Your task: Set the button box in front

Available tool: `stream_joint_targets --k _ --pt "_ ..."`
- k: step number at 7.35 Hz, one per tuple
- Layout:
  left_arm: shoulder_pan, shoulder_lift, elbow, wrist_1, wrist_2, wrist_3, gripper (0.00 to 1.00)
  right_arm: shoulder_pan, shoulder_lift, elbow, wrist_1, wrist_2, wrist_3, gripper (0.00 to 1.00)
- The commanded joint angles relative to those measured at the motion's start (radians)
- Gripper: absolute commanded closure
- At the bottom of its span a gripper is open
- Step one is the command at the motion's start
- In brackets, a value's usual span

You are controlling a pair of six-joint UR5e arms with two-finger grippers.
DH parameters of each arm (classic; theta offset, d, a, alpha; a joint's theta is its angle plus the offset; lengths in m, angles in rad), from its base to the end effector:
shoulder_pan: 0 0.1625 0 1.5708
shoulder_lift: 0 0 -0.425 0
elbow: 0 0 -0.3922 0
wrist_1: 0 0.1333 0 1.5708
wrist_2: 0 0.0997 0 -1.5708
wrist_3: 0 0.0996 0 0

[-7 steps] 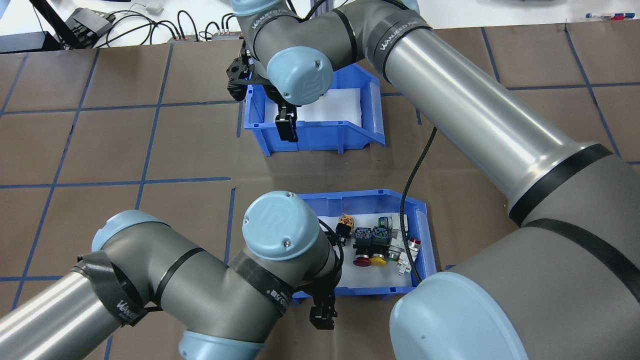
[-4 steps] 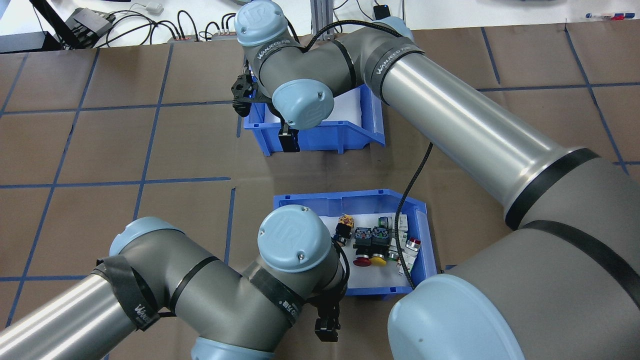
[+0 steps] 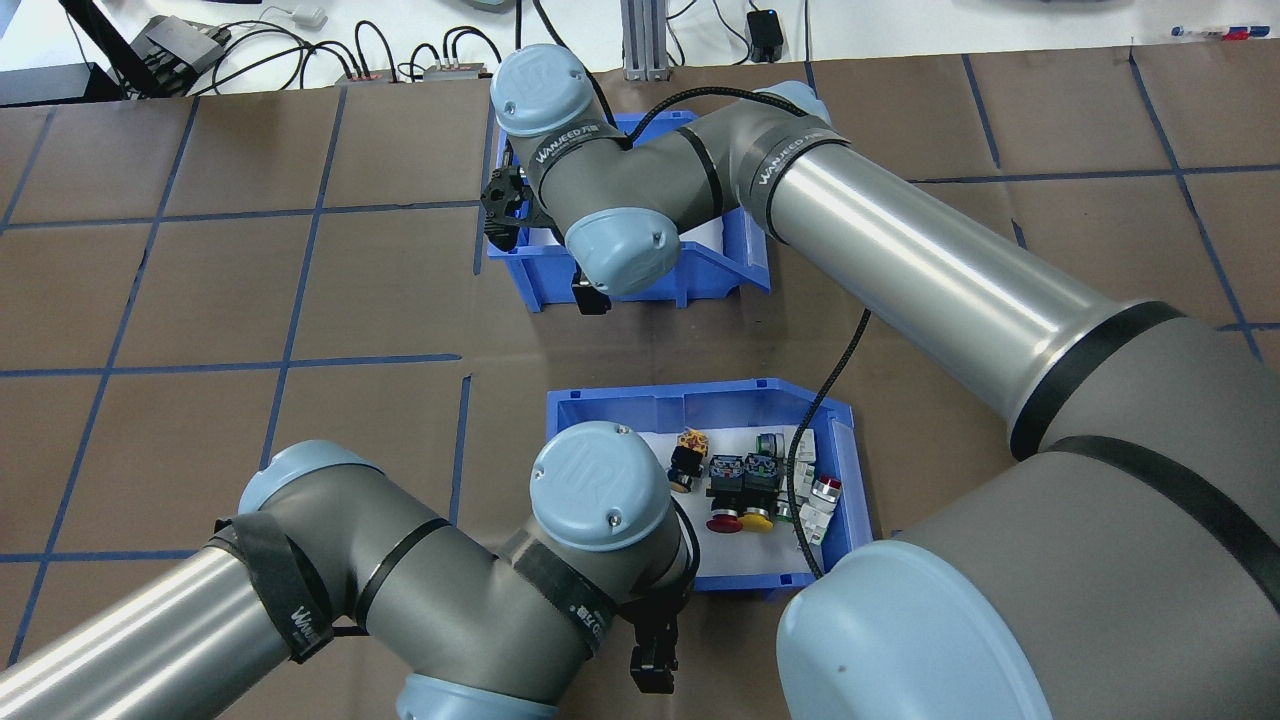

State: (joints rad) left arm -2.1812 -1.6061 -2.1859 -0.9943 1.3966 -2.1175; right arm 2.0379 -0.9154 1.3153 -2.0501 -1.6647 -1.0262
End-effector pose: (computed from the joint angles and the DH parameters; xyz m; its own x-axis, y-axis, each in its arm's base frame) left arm -0.3637 -0.2573 0.2446 -0.0649 -0.9861 -0.1529 -0.9928 0.0484 0.1093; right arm 0.4383 -0.5938 0.2558 -0.0783 -0.9901 0.1163 -0.9958 0.0833 0.0389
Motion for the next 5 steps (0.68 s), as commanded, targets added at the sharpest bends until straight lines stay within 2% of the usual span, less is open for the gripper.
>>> stream_joint_targets --k 1,2,3,4,5 --pt "0.000 -0.009 0.000 0.009 0.002 -0.018 0.20 -0.001 -0.008 -0.005 -0.004 -0.003 0.000 0.30" --pt "0.000 -0.011 0.000 0.014 0.002 -0.021 0.26 0.001 -0.014 -0.007 0.001 -0.003 0.000 0.51" --pt "0.000 -0.012 0.000 0.016 0.002 -0.022 0.29 0.001 -0.016 -0.007 0.001 -0.003 0.000 0.70" --pt "0.000 -0.012 0.000 0.016 0.001 -0.022 0.32 0.001 -0.017 -0.010 0.002 -0.003 0.000 0.85" --pt "0.000 -0.012 0.000 0.017 0.001 -0.022 0.40 0.001 -0.017 -0.011 0.002 -0.003 -0.002 0.96"
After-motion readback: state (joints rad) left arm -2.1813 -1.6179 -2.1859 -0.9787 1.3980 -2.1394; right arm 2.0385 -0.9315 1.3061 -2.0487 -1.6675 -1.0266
